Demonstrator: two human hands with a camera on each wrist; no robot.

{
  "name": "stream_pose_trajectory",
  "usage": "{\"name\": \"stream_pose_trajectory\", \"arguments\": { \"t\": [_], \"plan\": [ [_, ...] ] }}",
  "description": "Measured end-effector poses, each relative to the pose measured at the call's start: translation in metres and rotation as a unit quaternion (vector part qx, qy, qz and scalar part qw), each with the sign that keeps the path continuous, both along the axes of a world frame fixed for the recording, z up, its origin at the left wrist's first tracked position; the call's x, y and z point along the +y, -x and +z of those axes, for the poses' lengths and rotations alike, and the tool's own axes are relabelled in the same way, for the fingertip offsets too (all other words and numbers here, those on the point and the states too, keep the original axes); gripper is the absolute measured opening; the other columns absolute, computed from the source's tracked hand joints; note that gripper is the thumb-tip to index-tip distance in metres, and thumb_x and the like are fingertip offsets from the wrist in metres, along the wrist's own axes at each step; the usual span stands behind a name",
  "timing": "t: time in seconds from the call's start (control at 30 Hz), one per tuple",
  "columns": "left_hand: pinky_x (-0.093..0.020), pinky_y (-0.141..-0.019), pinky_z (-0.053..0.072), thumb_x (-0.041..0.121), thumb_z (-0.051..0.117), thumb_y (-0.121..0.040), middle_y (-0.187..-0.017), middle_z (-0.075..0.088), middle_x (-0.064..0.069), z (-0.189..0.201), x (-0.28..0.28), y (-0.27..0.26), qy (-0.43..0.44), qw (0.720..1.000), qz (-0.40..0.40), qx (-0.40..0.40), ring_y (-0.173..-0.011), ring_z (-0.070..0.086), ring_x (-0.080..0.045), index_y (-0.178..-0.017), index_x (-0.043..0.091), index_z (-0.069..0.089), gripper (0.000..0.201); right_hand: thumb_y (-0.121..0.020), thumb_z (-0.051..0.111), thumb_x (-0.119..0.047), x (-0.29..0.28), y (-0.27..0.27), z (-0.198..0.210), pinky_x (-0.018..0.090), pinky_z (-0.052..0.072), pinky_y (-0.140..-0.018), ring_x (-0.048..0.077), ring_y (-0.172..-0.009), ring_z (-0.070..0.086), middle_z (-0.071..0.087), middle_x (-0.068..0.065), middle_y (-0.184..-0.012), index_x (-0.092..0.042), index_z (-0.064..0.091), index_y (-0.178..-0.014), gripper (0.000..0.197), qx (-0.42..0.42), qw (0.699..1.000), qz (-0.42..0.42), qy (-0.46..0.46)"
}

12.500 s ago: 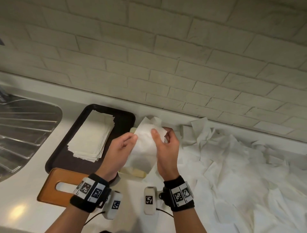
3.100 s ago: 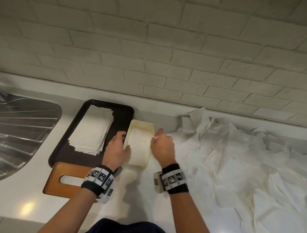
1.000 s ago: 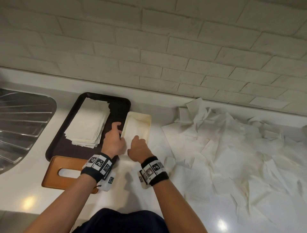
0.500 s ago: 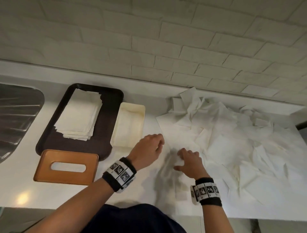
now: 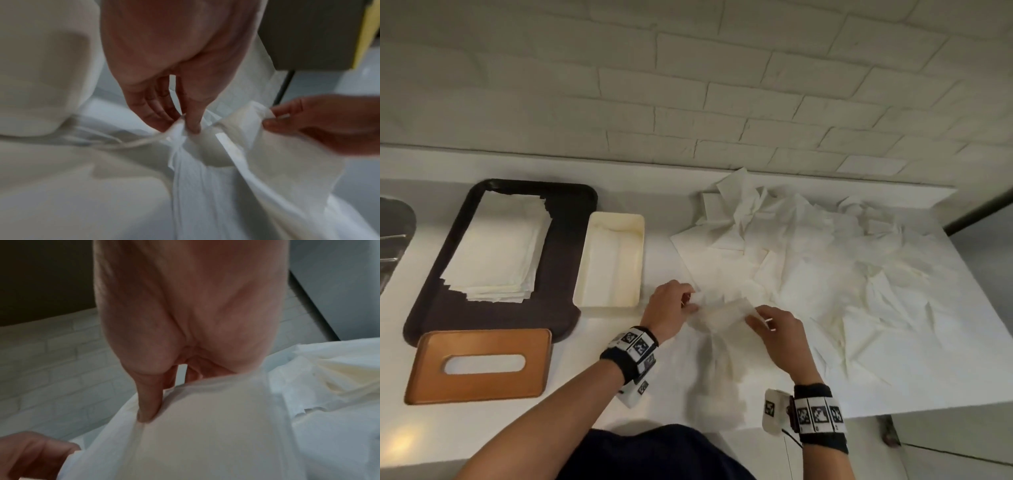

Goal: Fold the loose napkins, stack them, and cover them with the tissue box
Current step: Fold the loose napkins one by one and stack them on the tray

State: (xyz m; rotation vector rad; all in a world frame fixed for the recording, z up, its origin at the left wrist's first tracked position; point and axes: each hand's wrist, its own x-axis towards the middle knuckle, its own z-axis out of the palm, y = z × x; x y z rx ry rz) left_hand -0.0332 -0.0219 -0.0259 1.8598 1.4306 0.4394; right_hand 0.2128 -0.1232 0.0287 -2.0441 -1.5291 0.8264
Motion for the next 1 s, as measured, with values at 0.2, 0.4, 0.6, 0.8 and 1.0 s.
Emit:
{"name": "stream_pose_trajectory", "arguments": {
  "t": [0.2, 0.4, 0.6, 0.8, 1.0],
  "plan": [
    [-0.025, -0.101, 0.057, 0.003, 0.067, -0.1, -0.095, 0.079, 0.006, 0.023, 0.005, 0.013, 0.019, 0.992, 0.015, -0.122, -0.086, 0.073, -0.007, -0.137, 0.025, 0.072, 0.044, -0.11, 0.063, -0.024, 0.007, 0.018, 0.021, 0.042, 0.059, -0.099, 0.01, -0.108, 0.072, 0.078, -0.016, -0.118, -0.038, 0.078, -0.122, 0.024, 0.146, 0.988, -0.034, -0.025],
    [-0.039, -0.092, 0.062, 0.068, 0.025, -0.11, -0.097, 0.081, 0.003, 0.093, -0.011, 0.026, 0.177, 0.923, 0.114, -0.321, -0.091, 0.077, -0.016, -0.108, 0.017, 0.074, 0.071, -0.111, 0.058, -0.011, 0.037, 0.076, 0.077, 0.044, 0.053, -0.114, 0.013, -0.138, 0.062, 0.063, -0.016, -0.152, -0.035, 0.054, -0.157, 0.052, 0.227, 0.962, 0.033, -0.148],
    [-0.049, -0.099, 0.061, 0.024, 0.083, -0.094, -0.125, 0.073, 0.006, 0.121, 0.022, 0.07, -0.03, 0.923, 0.183, -0.336, -0.111, 0.074, -0.017, -0.14, 0.044, 0.052, 0.059, -0.105, 0.068, -0.025, 0.061, 0.142, 0.08, 0.044, 0.06, -0.094, 0.014, -0.083, 0.066, 0.067, -0.027, -0.122, -0.06, 0.023, -0.162, 0.08, 0.218, 0.963, -0.002, -0.159],
    [-0.036, -0.068, 0.053, 0.019, 0.073, -0.099, -0.088, 0.063, -0.006, 0.11, 0.077, 0.127, -0.111, 0.954, 0.214, -0.177, -0.069, 0.058, -0.017, -0.148, 0.046, 0.049, 0.061, -0.1, 0.069, -0.012, 0.066, 0.202, 0.051, 0.013, 0.045, -0.057, 0.006, -0.055, 0.058, 0.064, -0.004, -0.07, -0.034, 0.054, -0.128, 0.039, 0.188, 0.971, 0.01, -0.15],
    [-0.037, -0.108, 0.052, 0.001, 0.07, -0.095, -0.144, 0.062, -0.003, 0.102, 0.109, 0.157, -0.097, 0.988, 0.106, -0.051, -0.122, 0.063, -0.022, -0.153, 0.042, 0.048, 0.075, -0.106, 0.061, -0.007, 0.1, 0.249, 0.034, 0.026, 0.059, -0.091, 0.023, -0.101, 0.071, 0.068, 0.012, -0.12, -0.011, 0.062, -0.132, 0.026, 0.066, 0.996, 0.066, -0.004]
  ]
}}
